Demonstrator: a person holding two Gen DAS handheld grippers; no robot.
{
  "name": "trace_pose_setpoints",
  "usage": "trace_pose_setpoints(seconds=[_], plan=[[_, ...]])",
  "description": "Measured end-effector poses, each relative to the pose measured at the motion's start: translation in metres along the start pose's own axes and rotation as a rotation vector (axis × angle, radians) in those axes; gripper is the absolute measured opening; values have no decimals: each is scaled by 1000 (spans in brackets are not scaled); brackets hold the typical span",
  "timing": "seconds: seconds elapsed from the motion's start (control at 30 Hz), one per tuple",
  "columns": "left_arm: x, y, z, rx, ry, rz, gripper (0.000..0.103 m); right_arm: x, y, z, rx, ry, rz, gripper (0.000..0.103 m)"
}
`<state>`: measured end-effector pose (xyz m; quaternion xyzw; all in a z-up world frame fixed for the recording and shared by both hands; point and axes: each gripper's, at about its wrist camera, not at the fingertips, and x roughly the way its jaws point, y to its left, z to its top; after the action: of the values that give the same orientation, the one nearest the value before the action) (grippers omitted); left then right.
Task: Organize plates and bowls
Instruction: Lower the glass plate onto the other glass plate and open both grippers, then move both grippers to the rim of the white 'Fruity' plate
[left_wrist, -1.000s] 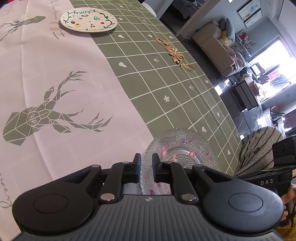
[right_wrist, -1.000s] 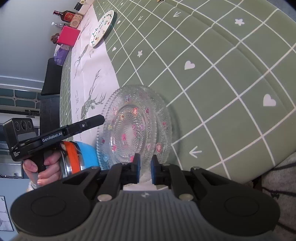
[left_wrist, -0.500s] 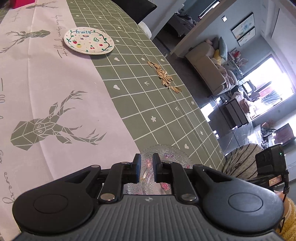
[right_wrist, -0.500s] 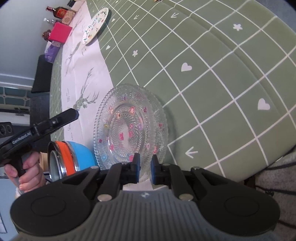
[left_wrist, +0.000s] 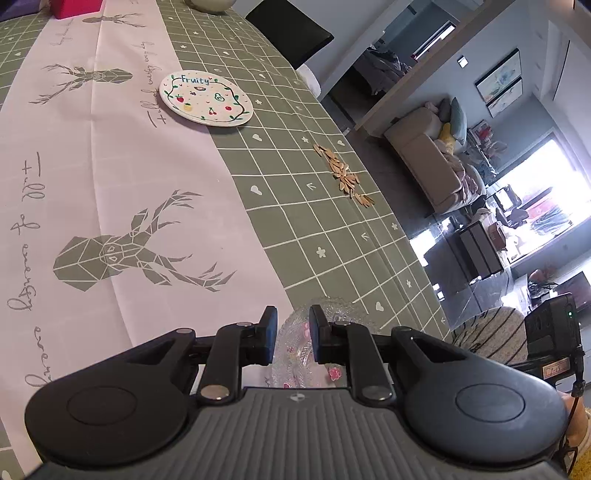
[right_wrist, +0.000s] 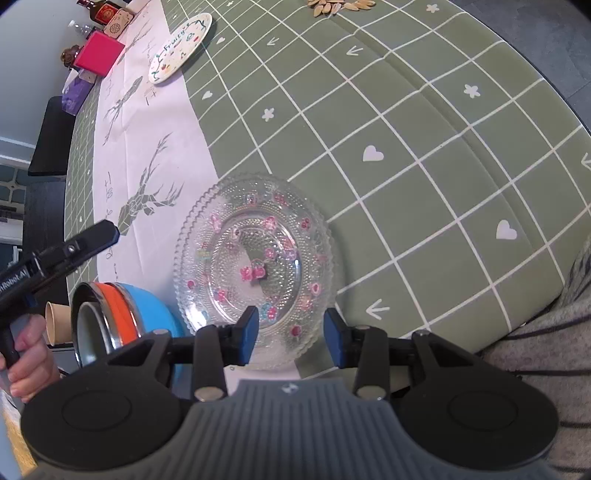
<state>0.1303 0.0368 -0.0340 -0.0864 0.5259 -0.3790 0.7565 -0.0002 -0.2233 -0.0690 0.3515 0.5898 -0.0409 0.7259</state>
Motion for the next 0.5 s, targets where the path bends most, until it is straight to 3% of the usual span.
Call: trace_pose_setpoints(seconds=[0.13, 0.23, 0.3, 0.43, 0.5], plan=[[-5, 0, -2, 6, -23, 17, 22, -4, 4, -1, -10, -36, -8, 41], [-7, 0, -2, 6, -9, 32, 38, -1, 4, 0, -2, -24, 16, 49], [-9, -3, -3, 28, -16, 66, 46, 4, 2, 2, 23, 18, 75, 68], [-12, -12, -5, 71, -48, 137, 61, 6, 6, 2, 28, 33, 96, 73], [-11, -14, -5, 92, -46, 144, 73, 4, 12, 0, 9, 32, 106, 78]])
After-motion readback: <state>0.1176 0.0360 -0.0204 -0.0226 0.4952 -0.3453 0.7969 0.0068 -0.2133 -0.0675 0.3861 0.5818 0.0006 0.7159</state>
